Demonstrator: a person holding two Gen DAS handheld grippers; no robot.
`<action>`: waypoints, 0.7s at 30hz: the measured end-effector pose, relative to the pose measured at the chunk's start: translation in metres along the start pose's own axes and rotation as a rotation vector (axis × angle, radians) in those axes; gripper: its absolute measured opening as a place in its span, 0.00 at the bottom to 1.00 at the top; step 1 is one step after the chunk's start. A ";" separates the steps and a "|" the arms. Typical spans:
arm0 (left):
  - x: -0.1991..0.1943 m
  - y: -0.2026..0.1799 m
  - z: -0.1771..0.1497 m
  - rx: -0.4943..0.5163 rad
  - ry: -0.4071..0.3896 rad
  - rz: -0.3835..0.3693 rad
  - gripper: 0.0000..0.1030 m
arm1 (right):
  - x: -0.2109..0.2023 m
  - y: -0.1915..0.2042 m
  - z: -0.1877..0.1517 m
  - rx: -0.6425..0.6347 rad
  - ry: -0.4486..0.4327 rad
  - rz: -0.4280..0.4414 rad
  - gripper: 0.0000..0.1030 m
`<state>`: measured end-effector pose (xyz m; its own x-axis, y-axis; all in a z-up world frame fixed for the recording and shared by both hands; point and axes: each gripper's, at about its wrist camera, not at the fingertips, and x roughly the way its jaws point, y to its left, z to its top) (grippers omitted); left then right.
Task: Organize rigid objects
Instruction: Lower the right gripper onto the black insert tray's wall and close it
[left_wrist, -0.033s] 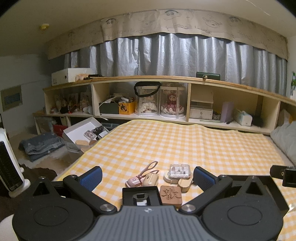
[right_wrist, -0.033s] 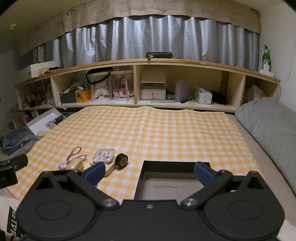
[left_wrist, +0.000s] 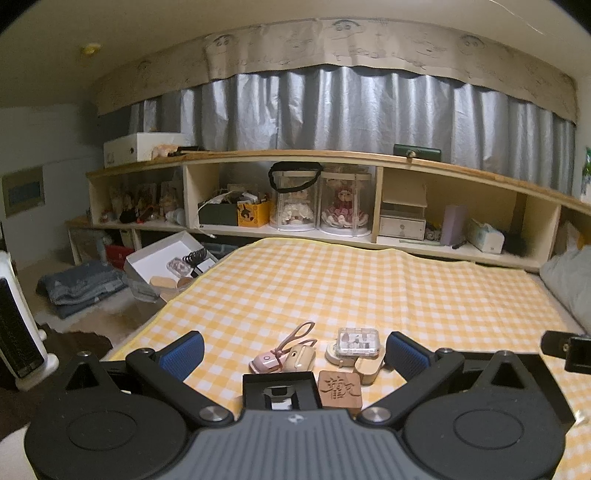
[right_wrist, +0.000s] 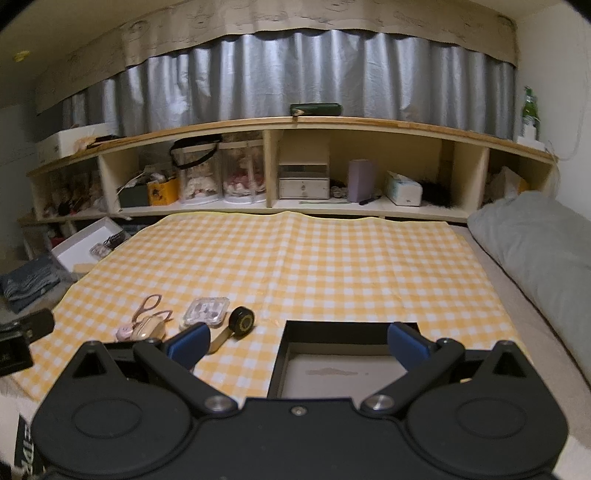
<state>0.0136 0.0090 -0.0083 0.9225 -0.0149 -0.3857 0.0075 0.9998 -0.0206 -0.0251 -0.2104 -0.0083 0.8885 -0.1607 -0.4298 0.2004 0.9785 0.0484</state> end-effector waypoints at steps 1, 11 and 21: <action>0.003 0.001 0.001 -0.008 0.007 0.003 1.00 | 0.001 -0.003 0.001 0.019 -0.004 -0.014 1.00; 0.027 -0.004 0.028 -0.021 -0.026 0.011 1.00 | 0.030 -0.034 0.017 0.119 -0.059 -0.016 1.00; 0.065 -0.002 0.056 -0.032 -0.076 0.006 1.00 | 0.090 -0.106 0.033 0.171 0.073 -0.214 1.00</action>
<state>0.0951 0.0073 0.0182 0.9491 -0.0063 -0.3149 -0.0093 0.9988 -0.0480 0.0475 -0.3333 -0.0227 0.7878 -0.3455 -0.5099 0.4523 0.8864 0.0983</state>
